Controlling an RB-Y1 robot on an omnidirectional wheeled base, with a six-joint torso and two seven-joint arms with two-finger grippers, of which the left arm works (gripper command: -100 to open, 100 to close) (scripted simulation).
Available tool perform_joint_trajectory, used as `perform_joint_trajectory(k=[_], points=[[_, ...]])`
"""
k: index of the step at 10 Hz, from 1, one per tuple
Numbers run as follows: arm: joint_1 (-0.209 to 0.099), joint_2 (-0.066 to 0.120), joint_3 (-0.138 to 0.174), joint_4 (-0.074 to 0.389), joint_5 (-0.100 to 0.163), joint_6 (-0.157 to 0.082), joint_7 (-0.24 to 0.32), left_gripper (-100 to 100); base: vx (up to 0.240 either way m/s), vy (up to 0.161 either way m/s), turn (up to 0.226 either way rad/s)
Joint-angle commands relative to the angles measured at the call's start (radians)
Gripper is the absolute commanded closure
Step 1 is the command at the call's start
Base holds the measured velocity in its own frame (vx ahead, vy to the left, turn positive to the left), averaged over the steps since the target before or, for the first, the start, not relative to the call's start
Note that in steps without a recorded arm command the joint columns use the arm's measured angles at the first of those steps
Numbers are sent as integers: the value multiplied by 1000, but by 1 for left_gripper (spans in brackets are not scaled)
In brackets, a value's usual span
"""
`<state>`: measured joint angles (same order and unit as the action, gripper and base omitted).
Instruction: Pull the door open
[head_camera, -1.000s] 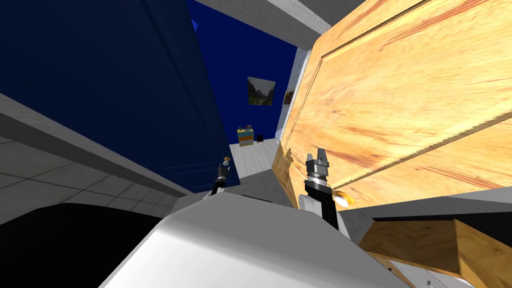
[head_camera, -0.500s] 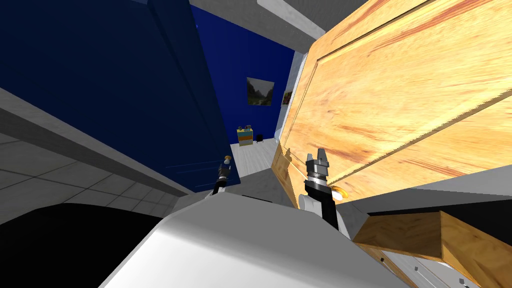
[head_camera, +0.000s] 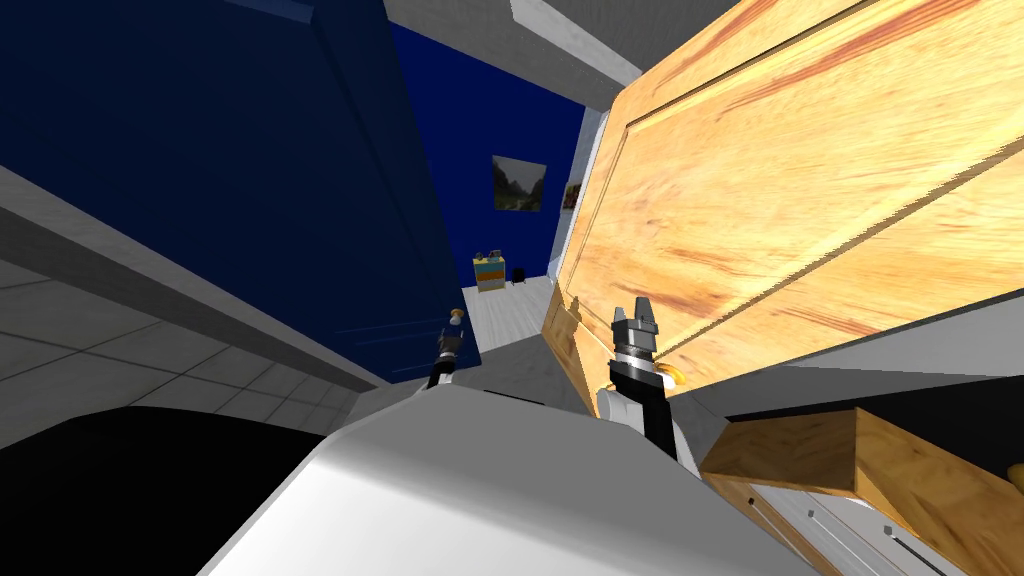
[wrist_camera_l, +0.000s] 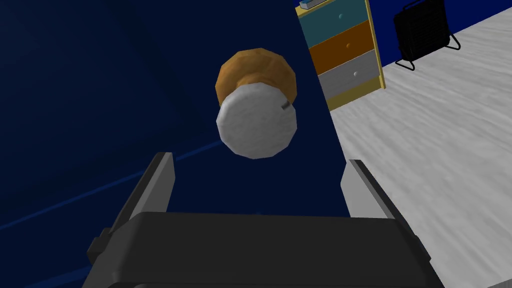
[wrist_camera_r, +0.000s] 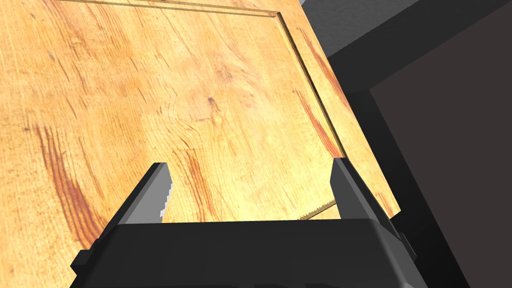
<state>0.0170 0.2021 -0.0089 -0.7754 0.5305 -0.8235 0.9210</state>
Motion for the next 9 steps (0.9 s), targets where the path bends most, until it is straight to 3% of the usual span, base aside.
perform_joint_trajectory(k=[1, 4, 6, 7, 9], points=[[-1, -5, -12, -8, 27, 2, 50, -100, -83, 10, -43], [-1, -8, -20, -12, 45, 3, 107, -100, -51, 4, -16], [-2, -14, -35, -21, 76, 5, 171, -100, -58, 6, -31], [-2, -14, -35, -21, 76, 5, 185, -100, -55, 12, -11], [-3, -19, -47, -28, 103, 6, 248, -100, -62, 9, -21]])
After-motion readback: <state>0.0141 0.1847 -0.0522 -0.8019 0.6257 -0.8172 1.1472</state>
